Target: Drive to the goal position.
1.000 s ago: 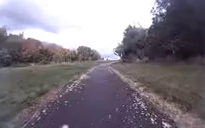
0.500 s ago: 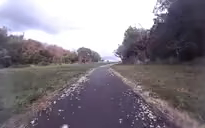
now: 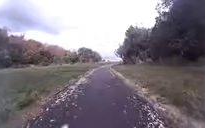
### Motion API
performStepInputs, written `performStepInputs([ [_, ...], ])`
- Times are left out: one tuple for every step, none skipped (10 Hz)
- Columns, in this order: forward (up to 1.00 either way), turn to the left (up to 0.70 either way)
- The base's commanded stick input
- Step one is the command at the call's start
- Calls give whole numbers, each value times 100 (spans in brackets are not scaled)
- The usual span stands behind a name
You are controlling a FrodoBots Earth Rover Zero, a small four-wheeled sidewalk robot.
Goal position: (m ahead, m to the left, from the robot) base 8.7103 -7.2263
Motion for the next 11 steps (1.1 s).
performStepInputs([
  [60,0],
  [60,0],
  [60,0],
  [60,0],
  [60,0],
  [60,0],
  [60,0],
  [60,0],
  [60,0],
  [60,0],
  [60,0],
])
